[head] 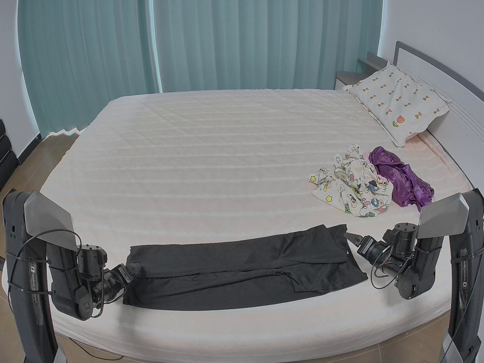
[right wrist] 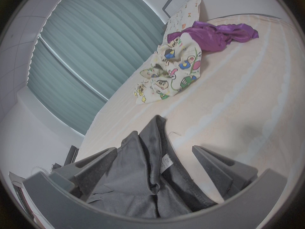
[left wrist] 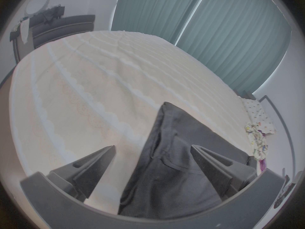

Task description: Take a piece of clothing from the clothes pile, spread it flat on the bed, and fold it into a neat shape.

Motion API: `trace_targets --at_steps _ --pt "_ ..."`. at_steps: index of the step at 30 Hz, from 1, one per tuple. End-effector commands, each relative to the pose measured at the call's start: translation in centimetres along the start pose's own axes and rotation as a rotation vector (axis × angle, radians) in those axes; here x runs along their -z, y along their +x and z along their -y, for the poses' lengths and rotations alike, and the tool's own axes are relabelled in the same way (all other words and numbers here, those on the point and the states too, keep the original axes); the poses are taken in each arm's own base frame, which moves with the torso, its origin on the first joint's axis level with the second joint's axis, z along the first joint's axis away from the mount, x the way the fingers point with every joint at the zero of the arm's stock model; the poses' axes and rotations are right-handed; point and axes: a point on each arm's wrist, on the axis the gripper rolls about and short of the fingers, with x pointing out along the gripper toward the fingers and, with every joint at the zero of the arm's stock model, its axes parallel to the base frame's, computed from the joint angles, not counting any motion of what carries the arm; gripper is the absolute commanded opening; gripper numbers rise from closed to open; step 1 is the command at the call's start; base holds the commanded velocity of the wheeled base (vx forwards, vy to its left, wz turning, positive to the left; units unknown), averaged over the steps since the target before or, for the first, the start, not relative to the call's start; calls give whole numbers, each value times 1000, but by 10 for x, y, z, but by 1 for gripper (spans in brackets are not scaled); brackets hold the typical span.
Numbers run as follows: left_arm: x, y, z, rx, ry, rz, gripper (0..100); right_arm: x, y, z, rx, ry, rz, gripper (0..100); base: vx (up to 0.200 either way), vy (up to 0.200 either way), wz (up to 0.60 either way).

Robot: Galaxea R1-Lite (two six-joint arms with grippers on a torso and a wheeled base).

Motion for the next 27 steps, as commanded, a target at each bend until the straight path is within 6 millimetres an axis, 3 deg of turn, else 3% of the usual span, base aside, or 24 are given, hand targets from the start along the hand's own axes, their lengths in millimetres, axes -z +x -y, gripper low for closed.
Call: trace_targets --at_steps 1,8,16,23,27 --pt "-18 -15 0 54 -30 28 100 -19 -6 -9 -49 -1 50 100 0 0 0" --pt "-40 -9 -14 123 -180 38 100 -6 -2 -24 -164 -17 -86 100 0 0 0" --pt "-33 -8 -7 195 -226 -30 100 -16 37 -43 -184 -65 -166 100 0 0 0" --pt "-33 -5 -7 176 -225 -18 100 -3 48 -28 -160 -86 -260 100 0 0 0" --pt "-32 -4 -7 166 -222 -12 100 -6 47 -23 -158 -105 -255 100 0 0 0"
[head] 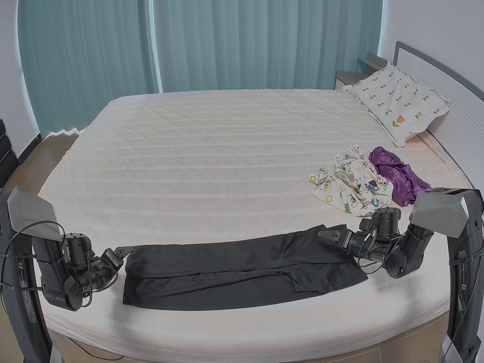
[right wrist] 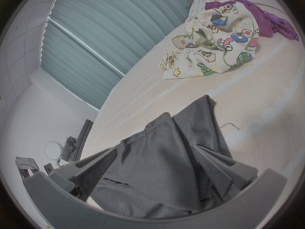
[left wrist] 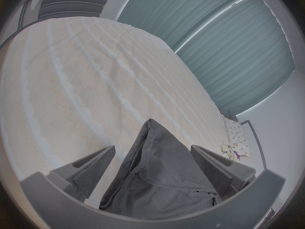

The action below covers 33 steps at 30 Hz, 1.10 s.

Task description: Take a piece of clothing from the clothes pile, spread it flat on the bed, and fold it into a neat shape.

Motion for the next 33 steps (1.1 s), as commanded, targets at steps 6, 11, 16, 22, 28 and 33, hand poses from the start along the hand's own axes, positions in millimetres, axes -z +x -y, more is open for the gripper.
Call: trace_targets --at_steps 6,11,16,22,28,33 --pt "2 3 -1 -5 1 -3 100 4 4 9 11 6 -17 100 0 0 0" --pt "2 3 -1 -5 1 -3 100 7 3 10 16 10 -24 0 0 0 0" --pt "1 4 -1 -4 3 0 100 6 -10 12 37 22 -21 0 0 0 0" --pt "1 4 -1 -5 3 -1 100 15 -23 10 53 12 -45 0 0 0 0" --pt "1 5 -1 -4 5 0 100 15 -33 9 54 9 -31 0 0 0 0" --pt "3 5 -2 -10 22 -7 100 17 -35 11 61 9 -35 0 0 0 0"
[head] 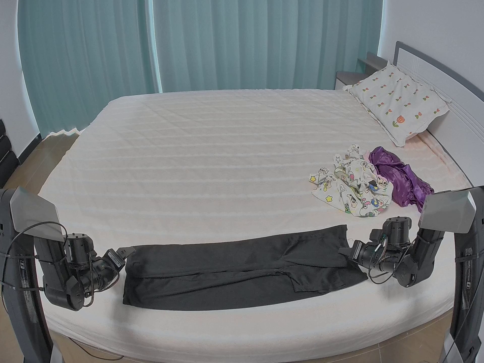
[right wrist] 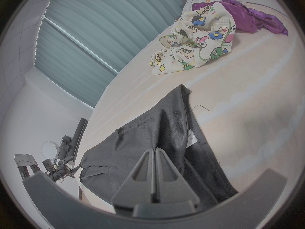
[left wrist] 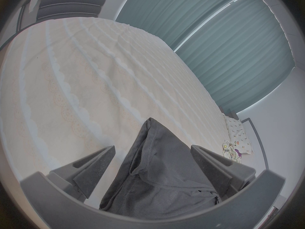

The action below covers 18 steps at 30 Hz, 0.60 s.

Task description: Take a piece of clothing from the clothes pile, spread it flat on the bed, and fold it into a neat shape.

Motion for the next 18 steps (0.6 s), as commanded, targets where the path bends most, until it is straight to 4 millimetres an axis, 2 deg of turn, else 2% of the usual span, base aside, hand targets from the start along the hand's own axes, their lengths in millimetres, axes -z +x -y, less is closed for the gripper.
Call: trace_targets --at_steps 1,6,7,18 --pt "1 1 -2 -6 3 -5 100 2 -3 0 5 -3 -7 0 0 0 0" --pt "1 1 -2 -6 3 -5 100 4 -3 3 13 -18 -18 0 0 0 0" --pt "1 1 -2 -6 3 -5 100 4 -2 3 14 -17 -19 100 0 0 0" --pt "2 0 -2 -5 6 -8 100 -8 -8 6 19 -2 24 100 0 0 0"
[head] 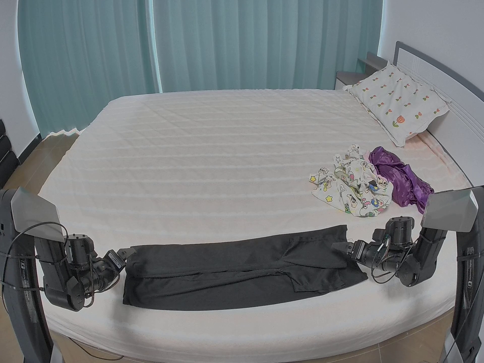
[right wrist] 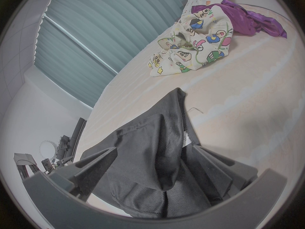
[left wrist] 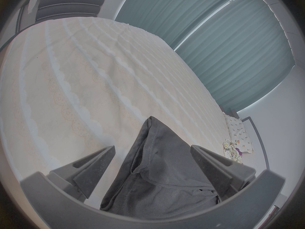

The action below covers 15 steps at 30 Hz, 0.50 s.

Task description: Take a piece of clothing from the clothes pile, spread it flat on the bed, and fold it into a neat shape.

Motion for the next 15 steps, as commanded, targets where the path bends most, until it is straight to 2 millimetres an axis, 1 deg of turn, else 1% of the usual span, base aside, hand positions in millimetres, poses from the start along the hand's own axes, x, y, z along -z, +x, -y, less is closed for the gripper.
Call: trace_targets --at_steps 1,4,8,11,15 --pt "1 -1 -1 -3 -1 -4 100 -5 -2 3 6 10 16 100 0 0 0" --pt "2 -2 -1 -6 -2 -5 100 -2 2 7 11 16 3 100 0 0 0" --pt "3 -2 -1 -7 -1 -7 100 2 8 7 6 21 -5 100 0 0 0" --pt "3 -2 -1 -12 1 -4 100 6 11 -2 -13 36 -21 100 0 0 0" --pt "3 -2 -1 -23 0 6 100 5 21 -5 -24 31 -25 100 0 0 0"
